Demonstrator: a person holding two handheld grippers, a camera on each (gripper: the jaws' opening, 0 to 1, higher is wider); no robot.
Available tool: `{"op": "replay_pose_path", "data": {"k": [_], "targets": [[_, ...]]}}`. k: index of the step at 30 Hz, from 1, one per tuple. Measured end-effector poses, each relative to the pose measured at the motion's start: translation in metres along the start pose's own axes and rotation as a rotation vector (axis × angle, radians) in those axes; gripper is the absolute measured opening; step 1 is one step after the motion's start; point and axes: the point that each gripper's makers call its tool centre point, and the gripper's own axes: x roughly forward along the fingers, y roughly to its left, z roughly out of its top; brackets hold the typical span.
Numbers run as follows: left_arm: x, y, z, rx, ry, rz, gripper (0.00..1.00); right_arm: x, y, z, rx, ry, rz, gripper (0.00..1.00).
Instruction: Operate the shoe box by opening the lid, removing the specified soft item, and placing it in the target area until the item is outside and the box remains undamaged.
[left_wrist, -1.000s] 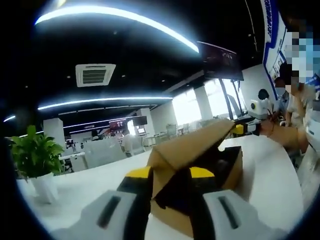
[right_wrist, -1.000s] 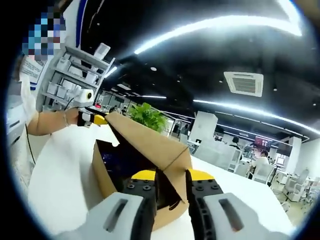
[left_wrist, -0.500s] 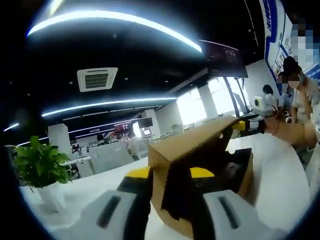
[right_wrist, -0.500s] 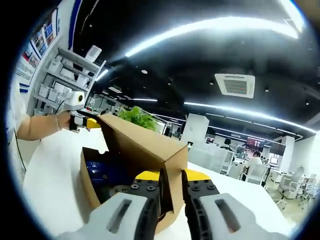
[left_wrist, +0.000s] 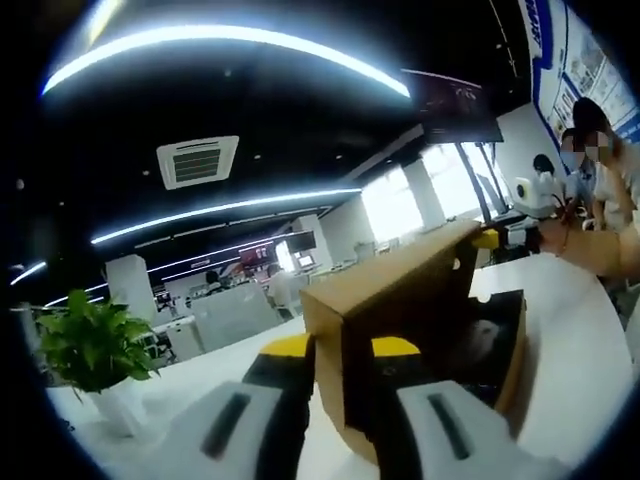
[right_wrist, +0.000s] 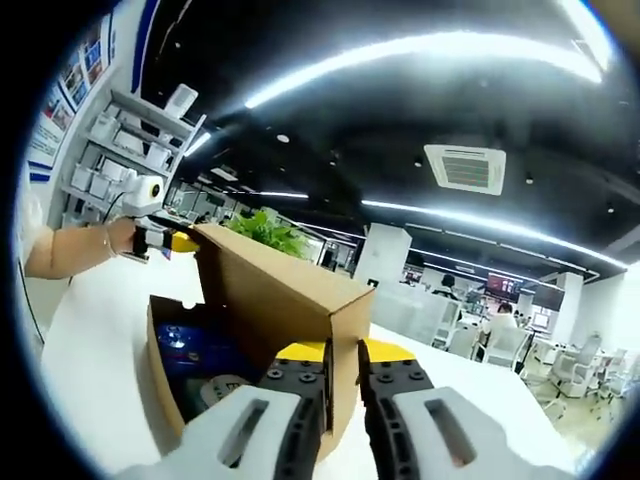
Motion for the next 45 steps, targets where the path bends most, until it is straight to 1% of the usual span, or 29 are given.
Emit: {"op": "replay_pose_path", "data": {"k": [3, 6, 9, 15, 22, 28, 32, 35, 41, 45], "targets": [[0.003, 0.006, 0.001, -0.008, 0.002, 0.006, 0.16, 0.003, -0.003, 0.001, 0.011, 0.002, 0.000, 0.10], [0.006, 0.010, 0.002, -0.057, -0.005, 0.003, 0.15, 0.006, -0.006, 0.001, 0.036, -0.002, 0.001, 0.10], [0.008, 0.013, 0.003, -0.076, -0.010, 0.004, 0.13, 0.008, -0.007, 0.003, 0.051, -0.001, 0.004, 0.10], [0.017, 0.019, 0.004, -0.061, 0.002, 0.024, 0.12, 0.018, -0.013, 0.004, 0.022, 0.026, -0.012, 0.09], [0.030, 0.029, 0.003, -0.078, 0.020, 0.036, 0.12, 0.031, -0.024, 0.004, 0.041, 0.046, -0.037, 0.09], [0.035, 0.033, 0.002, -0.109, 0.020, 0.048, 0.11, 0.036, -0.029, 0.003, 0.055, 0.053, -0.057, 0.09], [0.041, 0.037, 0.001, -0.109, 0.024, 0.062, 0.11, 0.040, -0.031, 0.002, 0.050, 0.060, -0.066, 0.09], [0.047, 0.041, 0.000, -0.099, 0.041, 0.079, 0.12, 0.046, -0.035, -0.003, 0.038, 0.078, -0.074, 0.09], [0.055, 0.046, -0.005, -0.066, 0.069, 0.107, 0.12, 0.053, -0.040, -0.012, 0.055, 0.098, -0.082, 0.09], [0.057, 0.044, -0.020, -0.061, 0.115, 0.111, 0.12, 0.053, -0.038, -0.022, 0.058, 0.117, -0.082, 0.08]]}}
